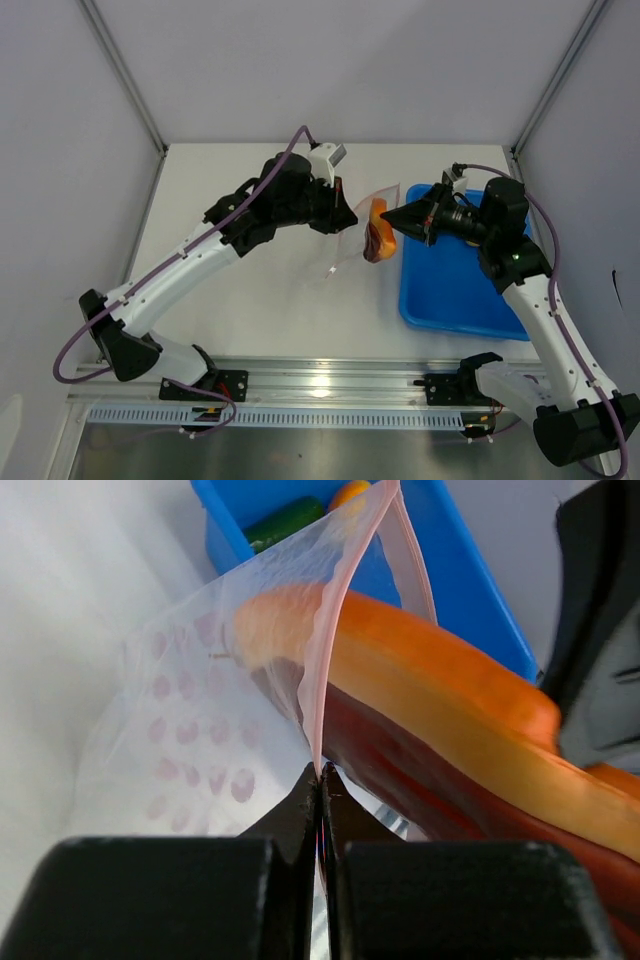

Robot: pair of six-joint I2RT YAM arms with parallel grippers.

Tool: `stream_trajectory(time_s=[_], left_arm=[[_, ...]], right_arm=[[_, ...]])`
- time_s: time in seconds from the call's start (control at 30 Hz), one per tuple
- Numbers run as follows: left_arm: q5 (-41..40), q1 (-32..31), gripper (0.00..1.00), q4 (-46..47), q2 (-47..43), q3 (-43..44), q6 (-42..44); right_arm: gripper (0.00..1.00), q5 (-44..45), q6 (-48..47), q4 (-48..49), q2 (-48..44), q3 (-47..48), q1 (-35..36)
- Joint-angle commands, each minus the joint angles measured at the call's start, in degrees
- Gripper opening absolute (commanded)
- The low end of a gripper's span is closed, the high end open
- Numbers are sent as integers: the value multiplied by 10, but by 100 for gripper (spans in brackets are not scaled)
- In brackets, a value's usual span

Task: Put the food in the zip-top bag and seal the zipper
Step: Place the fake bread in the zipper food storage bag.

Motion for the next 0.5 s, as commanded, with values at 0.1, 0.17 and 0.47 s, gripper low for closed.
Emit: stream_trajectory(time_s=[0.1,0.17,0.47], left_arm=[[44,5,1,38,-29,-9,-22],[53,5,1,47,-30,-15,-26],[77,5,1,73,-41,-46,-39]], right_arm=[[0,14,-13,-7,9,12,3],[0,27,-40,-44,16,21,4],[5,78,-51,-87,32,50,4]])
